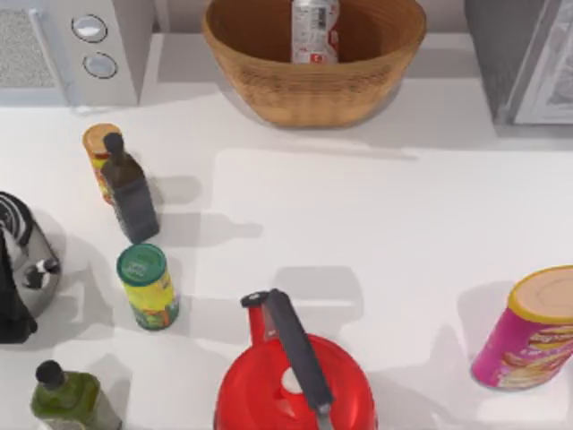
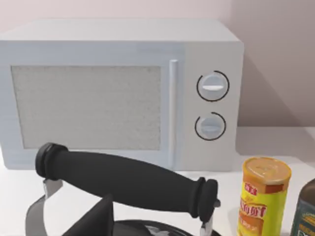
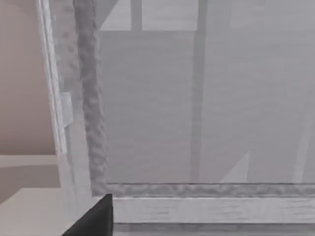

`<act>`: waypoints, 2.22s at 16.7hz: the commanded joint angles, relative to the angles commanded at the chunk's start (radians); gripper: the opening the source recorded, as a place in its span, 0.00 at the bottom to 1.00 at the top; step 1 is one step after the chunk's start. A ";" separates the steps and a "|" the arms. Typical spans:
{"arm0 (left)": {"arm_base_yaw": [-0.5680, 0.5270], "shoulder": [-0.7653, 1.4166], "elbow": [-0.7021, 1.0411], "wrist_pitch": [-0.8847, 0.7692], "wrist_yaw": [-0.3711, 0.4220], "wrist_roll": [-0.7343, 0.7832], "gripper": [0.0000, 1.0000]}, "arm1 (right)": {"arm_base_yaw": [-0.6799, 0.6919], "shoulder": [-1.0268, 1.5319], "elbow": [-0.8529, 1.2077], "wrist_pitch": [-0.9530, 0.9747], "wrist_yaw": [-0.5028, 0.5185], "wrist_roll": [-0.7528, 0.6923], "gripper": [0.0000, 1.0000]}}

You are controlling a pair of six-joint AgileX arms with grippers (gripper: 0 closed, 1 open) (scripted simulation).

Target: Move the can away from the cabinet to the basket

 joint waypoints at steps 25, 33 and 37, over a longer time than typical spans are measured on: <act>0.000 0.000 0.000 0.000 0.000 0.000 1.00 | -0.503 0.753 0.209 0.558 -0.496 0.010 1.00; 0.000 0.000 0.000 0.000 0.000 0.000 1.00 | -0.526 0.712 0.665 0.041 -0.524 0.011 1.00; 0.000 0.000 0.000 0.000 0.000 0.000 1.00 | -0.531 0.665 0.985 -0.347 -0.531 0.011 1.00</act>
